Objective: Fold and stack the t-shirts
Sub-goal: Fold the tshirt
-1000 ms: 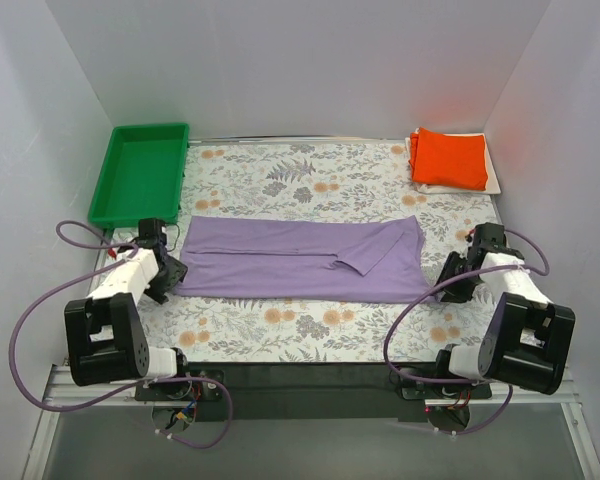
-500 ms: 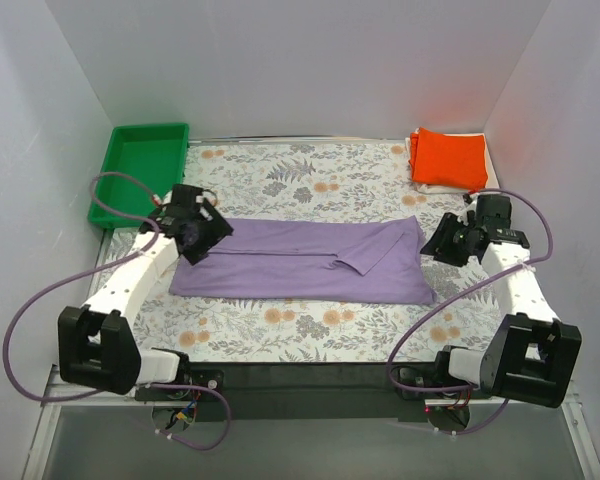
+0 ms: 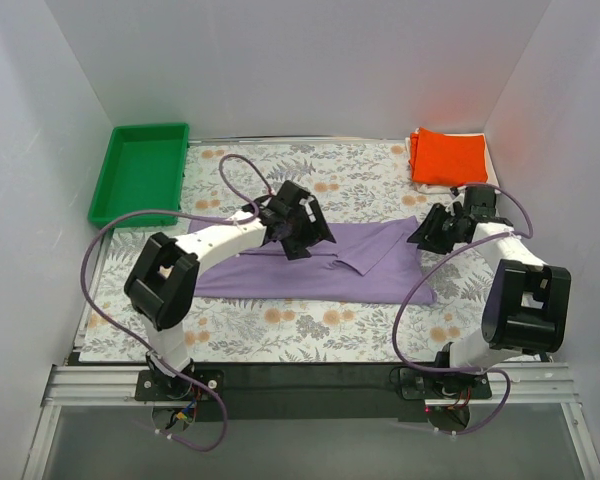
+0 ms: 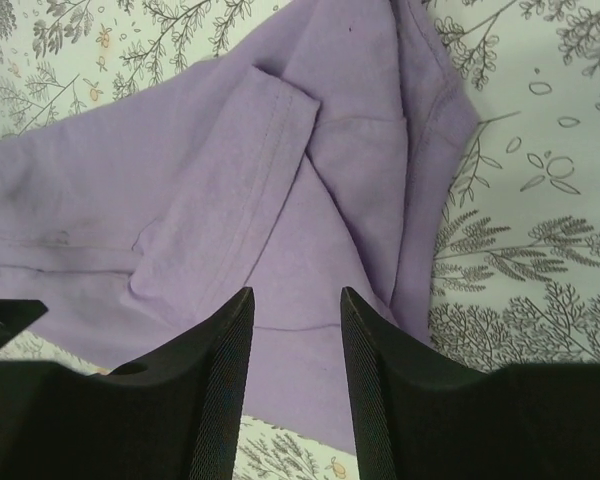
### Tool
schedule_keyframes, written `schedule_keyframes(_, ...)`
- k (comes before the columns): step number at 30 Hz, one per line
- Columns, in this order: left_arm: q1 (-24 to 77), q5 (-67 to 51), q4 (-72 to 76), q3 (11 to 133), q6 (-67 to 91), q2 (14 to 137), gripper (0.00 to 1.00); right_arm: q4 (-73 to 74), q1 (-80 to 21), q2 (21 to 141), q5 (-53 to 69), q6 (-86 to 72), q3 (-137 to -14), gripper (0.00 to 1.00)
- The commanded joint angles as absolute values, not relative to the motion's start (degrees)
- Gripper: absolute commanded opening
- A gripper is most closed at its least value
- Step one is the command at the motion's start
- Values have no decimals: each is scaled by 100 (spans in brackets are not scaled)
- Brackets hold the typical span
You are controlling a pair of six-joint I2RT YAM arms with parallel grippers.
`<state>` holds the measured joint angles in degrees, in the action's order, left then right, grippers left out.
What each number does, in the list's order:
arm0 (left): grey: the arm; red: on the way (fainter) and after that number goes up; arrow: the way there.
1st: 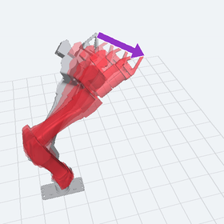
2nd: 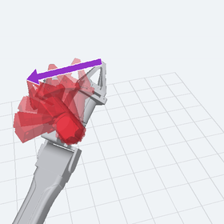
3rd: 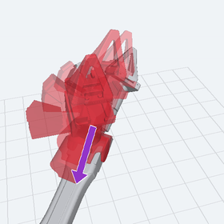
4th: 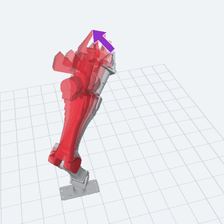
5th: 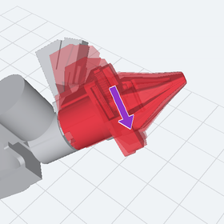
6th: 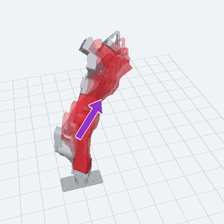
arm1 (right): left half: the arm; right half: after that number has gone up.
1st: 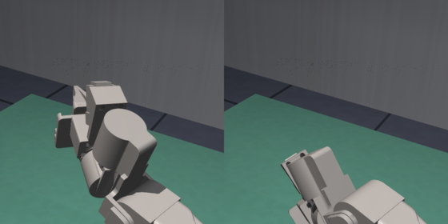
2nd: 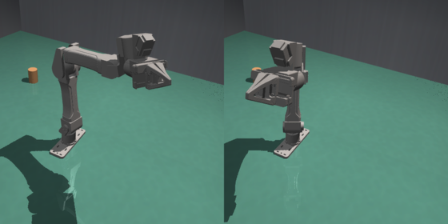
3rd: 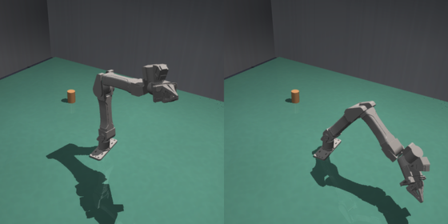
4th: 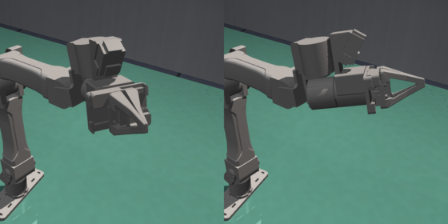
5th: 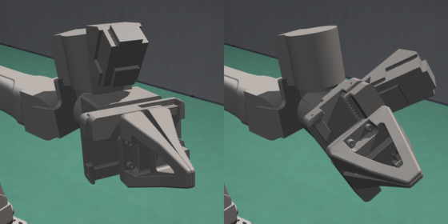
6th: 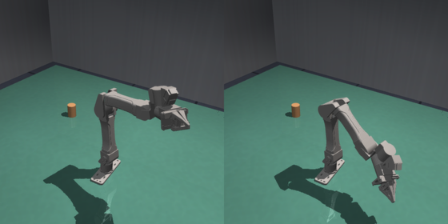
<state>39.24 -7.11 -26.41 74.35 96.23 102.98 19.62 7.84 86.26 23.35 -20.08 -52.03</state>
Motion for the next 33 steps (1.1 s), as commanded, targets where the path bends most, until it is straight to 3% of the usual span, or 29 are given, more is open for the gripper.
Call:
schedule_keyframes(1,4332,-880,-2206,7866,10045,10599,69,1486,756,8815,2558,-2136,-5510,40)
schedule_keyframes(13,4843,-282,-2030,8411,10231,11654,49,1441,756,9202,2549,-2145,-5731,38)
schedule_keyframes(29,4834,-123,-1977,8350,10020,11689,8,1459,756,9176,2566,-2039,-5388,36)
schedule_keyframes(33,4781,-70,-2118,8201,10098,11689,9,1485,756,9071,2505,-1986,-5361,36)
